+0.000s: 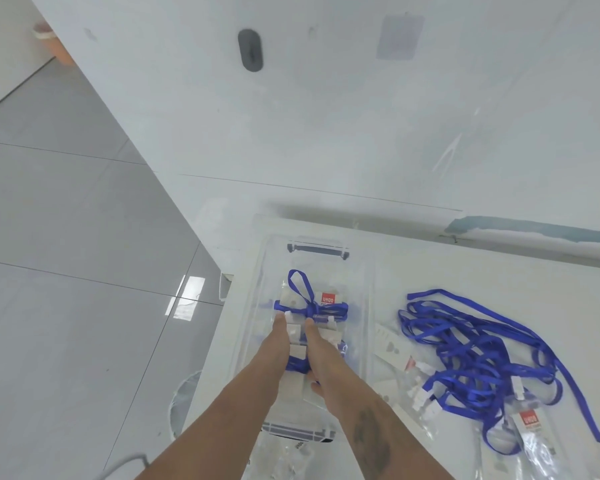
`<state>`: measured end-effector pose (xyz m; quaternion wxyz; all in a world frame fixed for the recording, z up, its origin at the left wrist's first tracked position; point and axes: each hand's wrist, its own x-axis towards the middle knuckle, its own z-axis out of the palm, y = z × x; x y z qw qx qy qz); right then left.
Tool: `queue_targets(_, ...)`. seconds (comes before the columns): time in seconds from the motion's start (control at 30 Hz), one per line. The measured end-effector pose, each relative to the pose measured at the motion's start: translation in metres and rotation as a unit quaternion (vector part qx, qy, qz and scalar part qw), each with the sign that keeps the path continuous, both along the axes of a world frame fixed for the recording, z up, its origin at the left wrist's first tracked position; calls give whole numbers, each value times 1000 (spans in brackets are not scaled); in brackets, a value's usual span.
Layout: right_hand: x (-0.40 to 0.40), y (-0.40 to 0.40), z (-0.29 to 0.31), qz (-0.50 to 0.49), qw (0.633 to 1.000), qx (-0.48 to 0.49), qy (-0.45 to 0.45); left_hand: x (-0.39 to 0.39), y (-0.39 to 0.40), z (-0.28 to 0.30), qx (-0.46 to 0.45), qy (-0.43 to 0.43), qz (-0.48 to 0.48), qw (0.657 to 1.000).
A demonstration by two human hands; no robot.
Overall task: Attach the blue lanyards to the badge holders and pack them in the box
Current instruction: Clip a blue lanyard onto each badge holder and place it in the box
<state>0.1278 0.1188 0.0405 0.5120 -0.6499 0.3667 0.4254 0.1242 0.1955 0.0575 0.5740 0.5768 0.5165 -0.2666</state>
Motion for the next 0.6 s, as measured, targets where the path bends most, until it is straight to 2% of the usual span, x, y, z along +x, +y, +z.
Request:
queue_targets(0.13,0,8,-17,-2,1000,-15,-7,3,-5,-6,9,5,19,1000)
queue_targets(0.6,-5,9,-10,-41,999,23,6,10,-10,-12,14,6,46,999)
